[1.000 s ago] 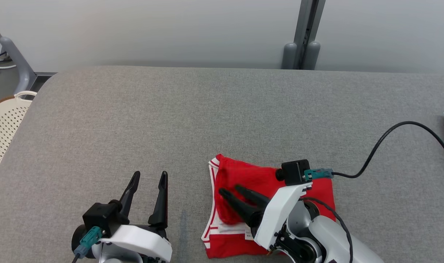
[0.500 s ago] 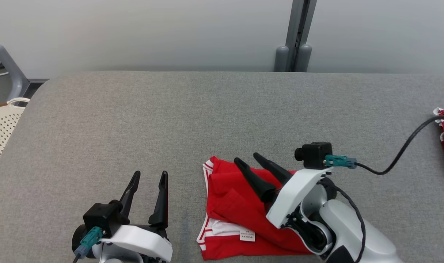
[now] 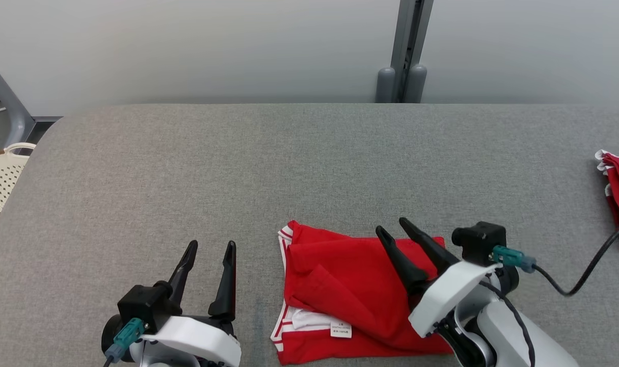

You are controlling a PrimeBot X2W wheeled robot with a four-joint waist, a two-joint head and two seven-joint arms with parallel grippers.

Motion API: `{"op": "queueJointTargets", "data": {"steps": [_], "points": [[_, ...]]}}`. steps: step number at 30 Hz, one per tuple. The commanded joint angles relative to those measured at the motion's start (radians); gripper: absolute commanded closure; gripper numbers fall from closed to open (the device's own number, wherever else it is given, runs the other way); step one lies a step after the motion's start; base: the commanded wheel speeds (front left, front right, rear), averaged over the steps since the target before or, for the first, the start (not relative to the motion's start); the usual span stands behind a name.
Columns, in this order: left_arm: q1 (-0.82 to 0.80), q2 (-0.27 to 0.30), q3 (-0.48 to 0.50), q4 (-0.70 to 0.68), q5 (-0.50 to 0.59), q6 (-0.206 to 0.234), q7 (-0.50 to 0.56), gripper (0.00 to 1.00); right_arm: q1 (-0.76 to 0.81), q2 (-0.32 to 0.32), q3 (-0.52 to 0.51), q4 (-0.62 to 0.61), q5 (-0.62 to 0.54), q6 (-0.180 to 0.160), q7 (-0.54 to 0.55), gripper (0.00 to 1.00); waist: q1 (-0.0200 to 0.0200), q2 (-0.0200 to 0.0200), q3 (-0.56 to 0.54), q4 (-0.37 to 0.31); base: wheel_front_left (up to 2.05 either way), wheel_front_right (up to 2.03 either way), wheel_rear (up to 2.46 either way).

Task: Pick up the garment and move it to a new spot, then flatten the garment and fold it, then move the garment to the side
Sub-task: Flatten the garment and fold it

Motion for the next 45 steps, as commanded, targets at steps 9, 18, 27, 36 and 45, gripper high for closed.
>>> {"op": "queueJointTargets", "data": {"steps": [9, 18, 27, 36, 45], "points": [[0.007, 0.009, -0.007, 0.002, 0.0, 0.0, 0.001, 0.0, 0.062, -0.022, 0.013, 0.007, -0.067, 0.001, -0.008, 1.0, 0.0, 0.0, -0.009, 0.012, 0.0, 0.0, 0.0], [0.001, 0.007, -0.016, 0.005, -0.001, 0.001, 0.005, 0.0, 0.01, -0.089, 0.147, 0.102, -0.033, 0.001, 0.024, 1.0, 0.0, 0.0, -0.01, 0.083, 0.0, 0.0, 0.0], [0.015, 0.009, -0.014, 0.006, -0.006, 0.004, 0.002, 0.0, 0.0, -0.07, 0.277, 0.18, 0.05, 0.001, 0.005, 1.0, 0.0, 0.0, -0.014, 0.157, 0.0, 0.0, 0.0], [0.018, 0.015, -0.007, -0.001, -0.011, 0.007, 0.0, 0.0, -0.018, -0.008, 0.416, 0.219, 0.131, 0.001, -0.029, 1.0, 0.0, 0.0, -0.014, 0.163, 0.0, 0.0, 0.0], [0.021, 0.014, 0.0, -0.007, -0.01, 0.012, -0.002, 0.0, -0.066, -0.004, 0.54, 0.227, 0.114, 0.001, -0.089, 1.0, 0.0, 0.0, -0.008, 0.129, 0.0, 0.0, 0.0]]}}
